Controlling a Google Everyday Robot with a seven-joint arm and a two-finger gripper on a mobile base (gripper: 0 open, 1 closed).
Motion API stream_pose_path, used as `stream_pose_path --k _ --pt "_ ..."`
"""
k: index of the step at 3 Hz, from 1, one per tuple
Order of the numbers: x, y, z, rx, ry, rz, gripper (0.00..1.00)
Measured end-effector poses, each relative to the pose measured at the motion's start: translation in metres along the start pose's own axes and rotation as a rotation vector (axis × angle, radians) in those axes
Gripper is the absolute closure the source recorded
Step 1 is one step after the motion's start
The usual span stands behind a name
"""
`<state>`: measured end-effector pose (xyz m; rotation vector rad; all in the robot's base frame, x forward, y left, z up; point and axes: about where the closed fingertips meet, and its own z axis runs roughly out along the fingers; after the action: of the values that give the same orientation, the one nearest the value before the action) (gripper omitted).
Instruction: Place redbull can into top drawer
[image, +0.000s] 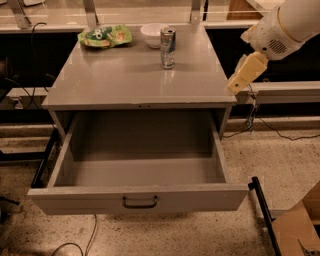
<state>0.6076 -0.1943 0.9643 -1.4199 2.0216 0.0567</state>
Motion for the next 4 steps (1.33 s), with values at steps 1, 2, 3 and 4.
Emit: stream_pose_path --k 1,2,3,4 --pt "-0.004 -0.008 0.010 0.012 -0.040 0.006 0.00" --pt "-0.022 -0.044 0.045 0.058 -0.163 0.053 0.00" --pt "-0.045 -0.093 0.091 0.134 -0.293 0.156 0.00" --pt "-0.070 -0.131 0.136 0.171 -0.374 0.263 0.00"
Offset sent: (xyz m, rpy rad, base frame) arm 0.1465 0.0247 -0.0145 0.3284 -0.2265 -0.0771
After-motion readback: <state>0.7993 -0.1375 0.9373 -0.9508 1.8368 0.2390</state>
